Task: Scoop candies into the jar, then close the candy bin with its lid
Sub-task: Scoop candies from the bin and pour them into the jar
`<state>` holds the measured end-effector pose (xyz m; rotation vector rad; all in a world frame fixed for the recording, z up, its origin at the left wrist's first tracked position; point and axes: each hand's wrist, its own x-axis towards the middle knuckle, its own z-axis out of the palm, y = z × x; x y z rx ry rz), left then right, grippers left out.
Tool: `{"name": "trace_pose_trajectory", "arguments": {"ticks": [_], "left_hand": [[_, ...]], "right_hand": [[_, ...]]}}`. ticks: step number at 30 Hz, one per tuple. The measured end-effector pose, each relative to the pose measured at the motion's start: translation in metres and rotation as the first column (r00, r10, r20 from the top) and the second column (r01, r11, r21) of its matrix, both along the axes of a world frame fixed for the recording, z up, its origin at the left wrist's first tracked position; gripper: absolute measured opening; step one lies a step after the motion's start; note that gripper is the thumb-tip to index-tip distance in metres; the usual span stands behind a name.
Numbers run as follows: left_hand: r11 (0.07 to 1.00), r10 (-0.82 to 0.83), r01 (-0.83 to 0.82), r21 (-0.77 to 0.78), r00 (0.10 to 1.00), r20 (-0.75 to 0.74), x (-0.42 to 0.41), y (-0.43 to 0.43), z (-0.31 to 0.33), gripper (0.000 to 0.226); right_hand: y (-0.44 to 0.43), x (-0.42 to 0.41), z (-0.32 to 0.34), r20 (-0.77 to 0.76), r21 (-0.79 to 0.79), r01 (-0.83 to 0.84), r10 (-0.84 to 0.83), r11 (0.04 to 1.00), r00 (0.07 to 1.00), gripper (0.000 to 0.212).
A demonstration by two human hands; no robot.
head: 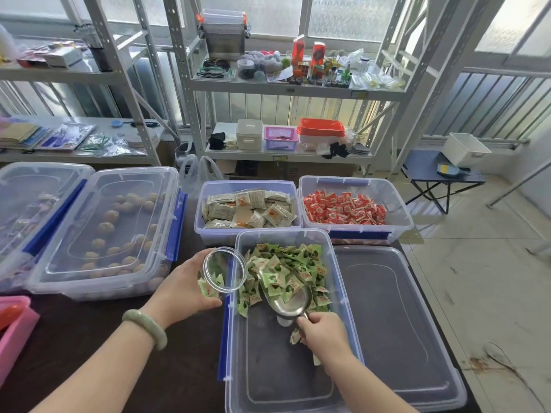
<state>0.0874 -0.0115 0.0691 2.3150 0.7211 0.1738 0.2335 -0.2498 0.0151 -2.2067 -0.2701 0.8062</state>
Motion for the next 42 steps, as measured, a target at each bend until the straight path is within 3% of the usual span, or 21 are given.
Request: {"name": "trace_pose_trajectory", "arguments": {"ticks": [13,20,28,32,37,42], "left_hand": [[0.999,0.009,-0.009,0.037,1.000,0.020,0.004,-0.005,0.009,0.096],[1.000,0.003,-0.003,0.007,1.000,0.028,0.001,-0.006,0.011,0.096],[1.000,0.015,-0.014,-0.006,1.000,0.025,-0.004,-0.010,0.016,0.097],[1.000,0.020,-0.020,-0.023,0.999,0.036,-0.005,-0.011,0.015,0.094],[1.000,0.030,-0.029,-0.012,0.998,0.051,-0.007,-0.012,0.014,0.091],[0.999,0.033,-0.033,-0.001,0.999,0.034,-0.010,-0.010,0.012,0.093]], "right_hand": [[-0.007,0.026,0.095,0.268,-0.026,-0.214,0.213,0.976,0.940,0.031],[0.019,0.036,0.164,0.333,-0.313,-0.467,0.556,0.827,0.761,0.027],[0.066,0.023,0.200,0.391,-0.580,-0.488,0.749,0.652,0.536,0.021],[0.078,0.012,0.219,0.407,-0.642,-0.496,0.808,0.585,0.426,0.034],[0.087,-0.001,0.231,0.434,-0.707,-0.462,0.844,0.536,0.314,0.031],[0.082,0.000,0.231,0.464,-0.681,-0.468,0.827,0.563,0.318,0.034]]}}
